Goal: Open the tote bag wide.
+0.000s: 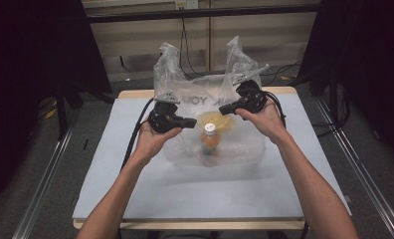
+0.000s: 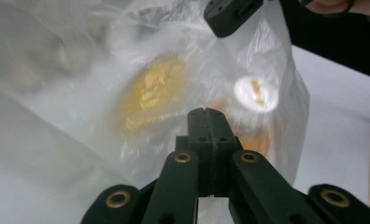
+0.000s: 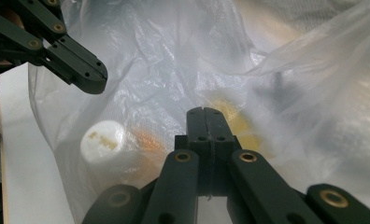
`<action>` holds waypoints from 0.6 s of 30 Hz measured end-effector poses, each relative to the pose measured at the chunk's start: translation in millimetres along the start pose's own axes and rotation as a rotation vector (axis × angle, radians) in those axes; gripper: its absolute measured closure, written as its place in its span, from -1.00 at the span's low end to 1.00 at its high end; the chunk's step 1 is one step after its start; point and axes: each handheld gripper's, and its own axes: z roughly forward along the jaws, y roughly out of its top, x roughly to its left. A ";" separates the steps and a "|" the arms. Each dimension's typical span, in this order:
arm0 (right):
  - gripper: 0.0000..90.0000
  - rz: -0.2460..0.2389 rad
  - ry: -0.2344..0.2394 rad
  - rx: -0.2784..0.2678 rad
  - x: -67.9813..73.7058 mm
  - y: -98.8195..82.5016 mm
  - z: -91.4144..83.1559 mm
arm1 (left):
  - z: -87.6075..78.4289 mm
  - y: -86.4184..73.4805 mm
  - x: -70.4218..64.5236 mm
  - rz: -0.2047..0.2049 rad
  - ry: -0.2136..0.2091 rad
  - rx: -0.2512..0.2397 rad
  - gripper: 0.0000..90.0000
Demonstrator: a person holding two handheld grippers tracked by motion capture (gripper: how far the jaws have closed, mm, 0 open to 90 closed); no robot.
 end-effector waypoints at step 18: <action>1.00 -0.012 0.040 0.014 27.4 -49.5 -5.1 | 17.9 -47.0 -24.2 0.018 -0.075 0.097 1.00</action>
